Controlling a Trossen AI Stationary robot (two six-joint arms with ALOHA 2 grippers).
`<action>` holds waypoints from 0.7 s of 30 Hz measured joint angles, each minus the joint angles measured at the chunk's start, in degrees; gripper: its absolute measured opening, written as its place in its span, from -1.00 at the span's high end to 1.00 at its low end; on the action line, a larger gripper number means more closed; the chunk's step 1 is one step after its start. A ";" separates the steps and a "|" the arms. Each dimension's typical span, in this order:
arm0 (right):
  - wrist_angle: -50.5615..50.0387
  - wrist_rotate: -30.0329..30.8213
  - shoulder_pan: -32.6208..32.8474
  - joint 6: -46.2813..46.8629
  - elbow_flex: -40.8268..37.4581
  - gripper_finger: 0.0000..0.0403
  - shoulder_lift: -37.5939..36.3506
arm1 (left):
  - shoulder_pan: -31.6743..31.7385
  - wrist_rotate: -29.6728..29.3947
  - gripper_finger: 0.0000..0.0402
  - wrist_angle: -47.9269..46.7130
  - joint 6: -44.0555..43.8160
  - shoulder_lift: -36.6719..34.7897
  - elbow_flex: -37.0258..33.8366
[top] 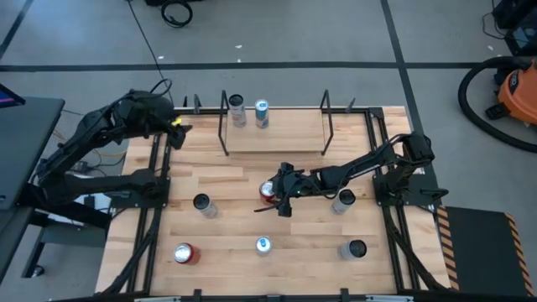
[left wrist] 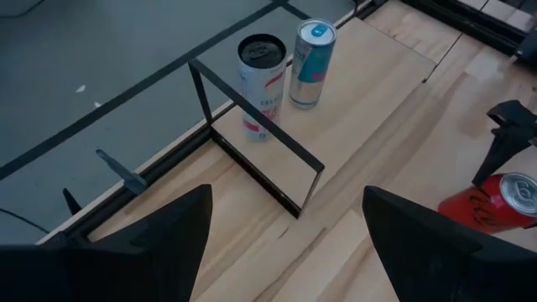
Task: Place canned beverage on shelf
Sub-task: Put the right red-black soda can on the shelf
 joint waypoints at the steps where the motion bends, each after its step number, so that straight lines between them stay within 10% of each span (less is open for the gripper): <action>1: 0.18 0.10 -0.04 0.02 0.00 -0.72 0.06 | 0.00 0.01 -0.55 0.88 -0.02 -0.82 -1.38; 21: -5.03 -0.58 -3.13 -1.16 2.80 -0.58 -4.11 | 0.02 8.15 -0.55 25.92 -0.08 -6.76 -26.06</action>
